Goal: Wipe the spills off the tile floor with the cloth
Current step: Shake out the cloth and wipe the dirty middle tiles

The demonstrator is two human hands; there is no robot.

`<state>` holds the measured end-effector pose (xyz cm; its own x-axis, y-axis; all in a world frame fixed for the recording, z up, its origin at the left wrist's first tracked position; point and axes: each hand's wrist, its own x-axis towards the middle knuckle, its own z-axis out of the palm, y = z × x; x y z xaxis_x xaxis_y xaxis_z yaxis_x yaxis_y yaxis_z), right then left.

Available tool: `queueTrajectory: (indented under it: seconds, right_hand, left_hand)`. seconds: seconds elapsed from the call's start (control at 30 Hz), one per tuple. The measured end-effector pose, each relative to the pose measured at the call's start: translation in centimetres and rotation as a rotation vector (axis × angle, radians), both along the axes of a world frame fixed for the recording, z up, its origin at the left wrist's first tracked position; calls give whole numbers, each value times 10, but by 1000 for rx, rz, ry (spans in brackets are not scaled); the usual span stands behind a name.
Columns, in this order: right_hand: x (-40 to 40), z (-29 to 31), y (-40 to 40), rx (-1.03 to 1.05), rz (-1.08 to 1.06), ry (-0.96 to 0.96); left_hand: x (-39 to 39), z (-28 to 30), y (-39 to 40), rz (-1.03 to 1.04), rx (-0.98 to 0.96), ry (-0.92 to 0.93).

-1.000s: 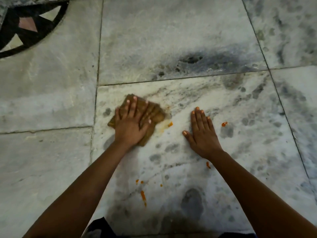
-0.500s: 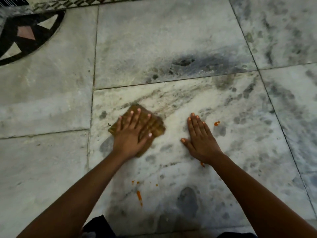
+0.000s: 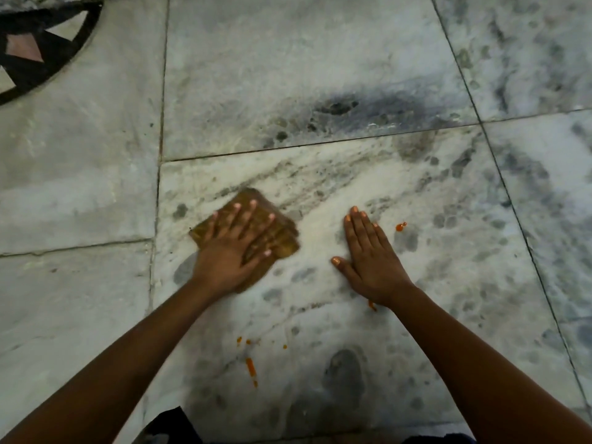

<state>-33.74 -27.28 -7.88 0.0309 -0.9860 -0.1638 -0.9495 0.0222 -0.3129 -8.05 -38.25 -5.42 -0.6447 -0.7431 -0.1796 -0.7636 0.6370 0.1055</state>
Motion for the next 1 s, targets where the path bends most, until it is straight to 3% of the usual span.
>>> queueTrajectory:
  seconds: [0.1, 0.2, 0.33, 0.47, 0.57, 0.63, 0.7, 0.83, 0.93, 1.0]
  right_hand:
    - [2, 0, 0, -13, 2, 16]
    - [2, 3, -1, -6, -10, 47]
    - [4, 6, -1, -6, -14, 64]
    - [5, 5, 0, -25, -28, 79]
    - [6, 5, 3, -34, -51, 99]
    - [7, 6, 4, -38, -58, 93]
    - [10, 8, 5, -32, -81, 89]
    - [13, 11, 7, -12, -105, 85]
    - [11, 11, 8, -7, -97, 88]
    - [9, 10, 8, -12, -84, 84]
  left_hand:
    - [-6, 0, -44, 248, 14, -47]
    - [-62, -1, -76, 406, 28, -38]
    - [-99, -2, -21, 140, 14, 11]
    - [-34, -5, 28, -7, -36, 20]
    - [-1, -1, 0, 225, -25, -19]
    - [-19, 0, -30, 440, 16, -39]
    - [-56, 2, -50, 531, 29, -30]
    - [-108, 0, -7, 315, 39, 21]
    - [-84, -2, 50, 122, 5, 44]
    - [-48, -6, 59, 114, -18, 33]
